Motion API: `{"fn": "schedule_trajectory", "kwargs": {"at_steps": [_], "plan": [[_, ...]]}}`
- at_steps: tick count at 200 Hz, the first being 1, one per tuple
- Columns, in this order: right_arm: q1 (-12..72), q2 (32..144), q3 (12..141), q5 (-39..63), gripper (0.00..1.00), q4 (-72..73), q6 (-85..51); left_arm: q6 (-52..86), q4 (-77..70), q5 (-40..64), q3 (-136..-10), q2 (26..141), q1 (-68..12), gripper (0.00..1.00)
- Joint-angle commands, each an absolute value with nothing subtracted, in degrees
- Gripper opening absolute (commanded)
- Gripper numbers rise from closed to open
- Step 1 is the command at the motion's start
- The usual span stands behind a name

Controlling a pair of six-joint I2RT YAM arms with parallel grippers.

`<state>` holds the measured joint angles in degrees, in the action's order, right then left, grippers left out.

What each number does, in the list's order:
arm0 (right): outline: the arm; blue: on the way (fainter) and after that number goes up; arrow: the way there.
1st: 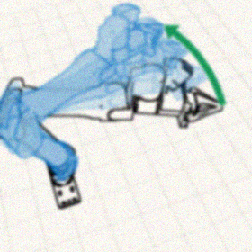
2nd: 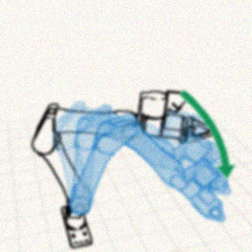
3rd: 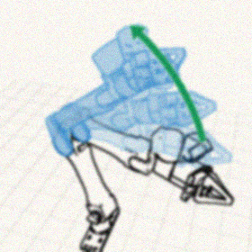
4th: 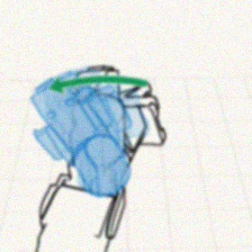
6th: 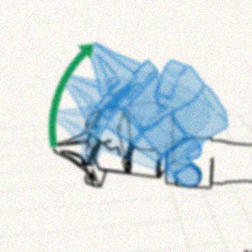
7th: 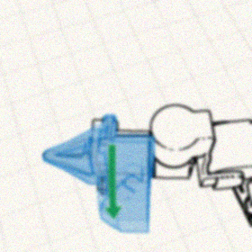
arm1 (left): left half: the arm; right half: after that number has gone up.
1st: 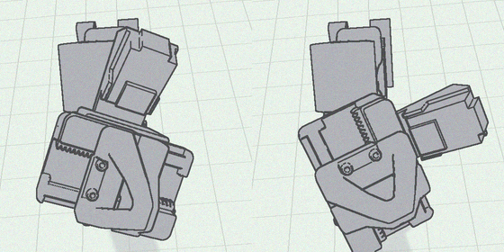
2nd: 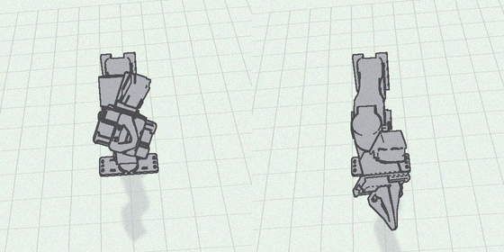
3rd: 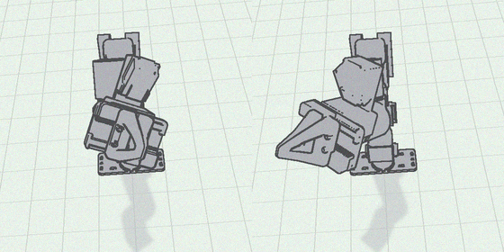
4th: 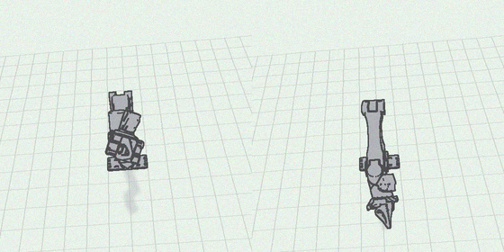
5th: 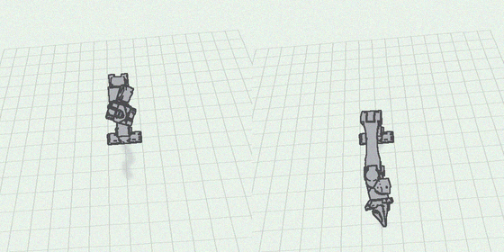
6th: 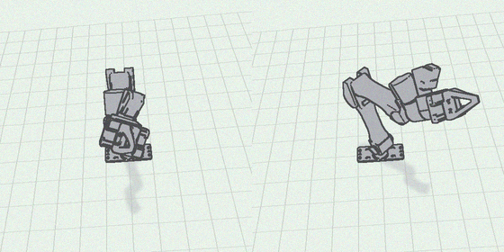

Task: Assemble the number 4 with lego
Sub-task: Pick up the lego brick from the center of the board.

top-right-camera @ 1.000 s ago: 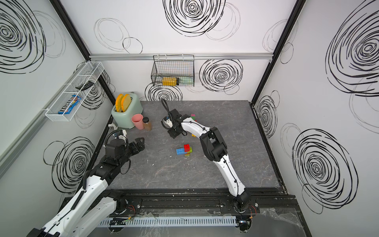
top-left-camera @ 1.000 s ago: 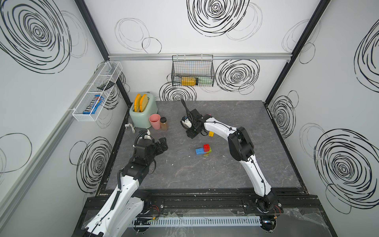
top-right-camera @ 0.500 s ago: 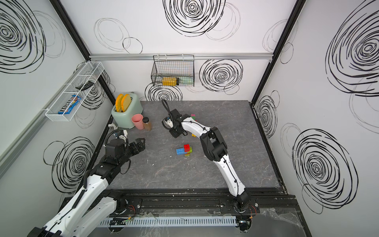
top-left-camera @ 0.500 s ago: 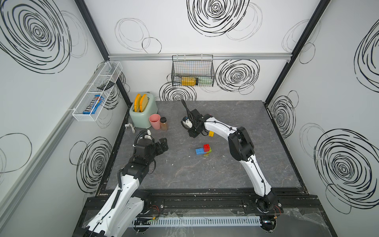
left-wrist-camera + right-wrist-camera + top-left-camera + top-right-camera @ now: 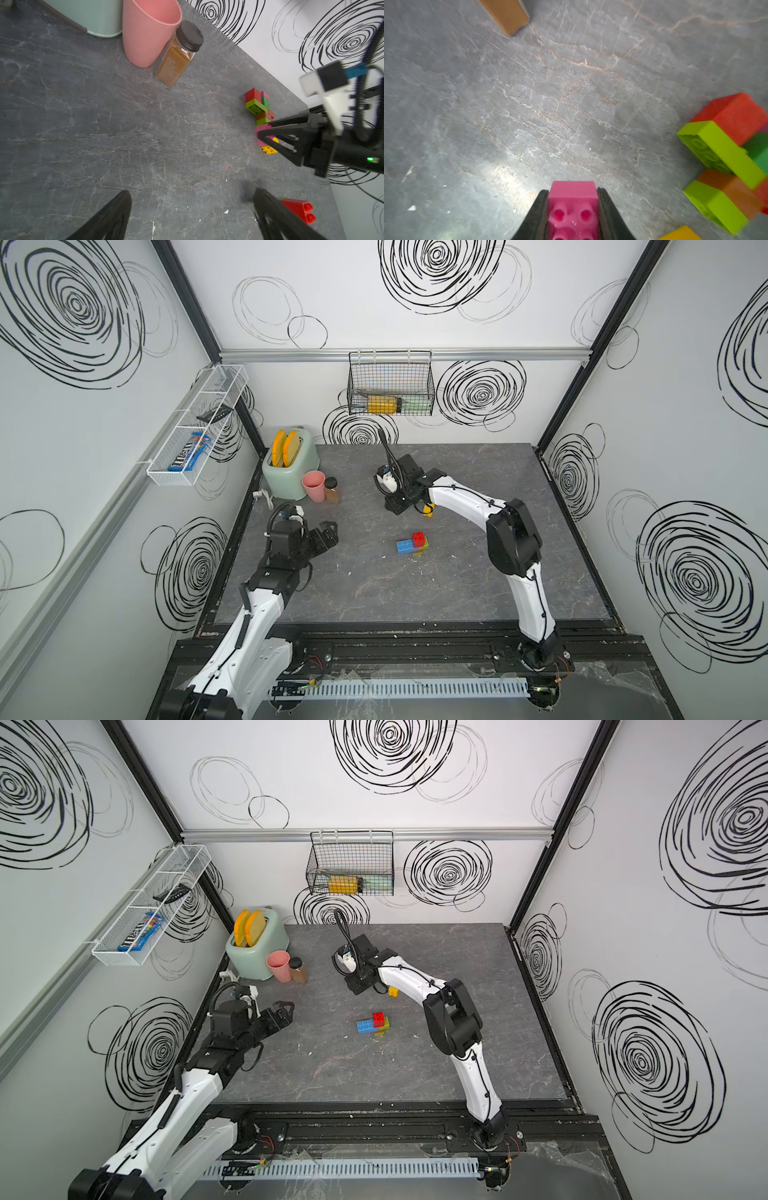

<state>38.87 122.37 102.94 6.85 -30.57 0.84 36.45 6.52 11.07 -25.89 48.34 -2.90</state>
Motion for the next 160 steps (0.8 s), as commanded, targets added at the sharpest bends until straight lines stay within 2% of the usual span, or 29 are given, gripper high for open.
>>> {"fn": "schedule_trajectory", "kwargs": {"at_steps": [1,52,107,160], "plan": [[38.31,115.72,97.81,6.39,0.0,-23.17,-7.06,37.8,0.1,18.98,-24.22,48.36,-2.0,0.96],[34.78,103.07,83.99,7.49,0.0,-17.8,-20.88,36.6,-0.41,16.87,-25.65,52.99,-9.77,0.96],[34.04,90.82,75.18,0.34,0.0,-22.81,-26.44,35.69,-2.95,9.6,-32.88,65.24,-23.03,0.96],[35.33,85.12,71.44,2.78,0.0,-29.98,-30.69,35.86,-6.83,10.09,-39.0,77.13,-27.75,0.96]]}}
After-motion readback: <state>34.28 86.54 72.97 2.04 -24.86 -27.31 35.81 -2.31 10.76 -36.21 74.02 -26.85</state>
